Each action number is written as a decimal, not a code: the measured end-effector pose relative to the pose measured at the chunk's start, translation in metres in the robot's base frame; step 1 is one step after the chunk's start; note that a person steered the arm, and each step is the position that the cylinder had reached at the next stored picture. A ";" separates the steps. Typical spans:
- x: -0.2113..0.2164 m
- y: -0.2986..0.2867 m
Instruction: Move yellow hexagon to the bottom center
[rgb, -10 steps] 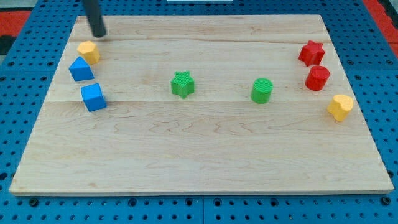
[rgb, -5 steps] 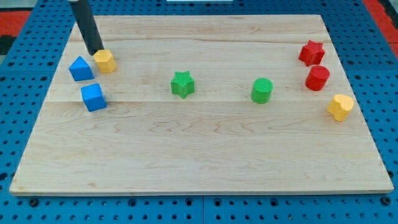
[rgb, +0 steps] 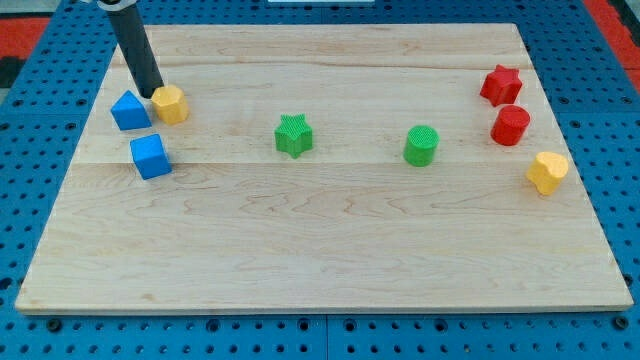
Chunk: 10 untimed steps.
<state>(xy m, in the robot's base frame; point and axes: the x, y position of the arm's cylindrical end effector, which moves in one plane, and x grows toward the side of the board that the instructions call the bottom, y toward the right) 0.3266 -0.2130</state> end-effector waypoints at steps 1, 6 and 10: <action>0.011 0.019; 0.105 0.076; 0.161 0.243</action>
<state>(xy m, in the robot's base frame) 0.4874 0.0297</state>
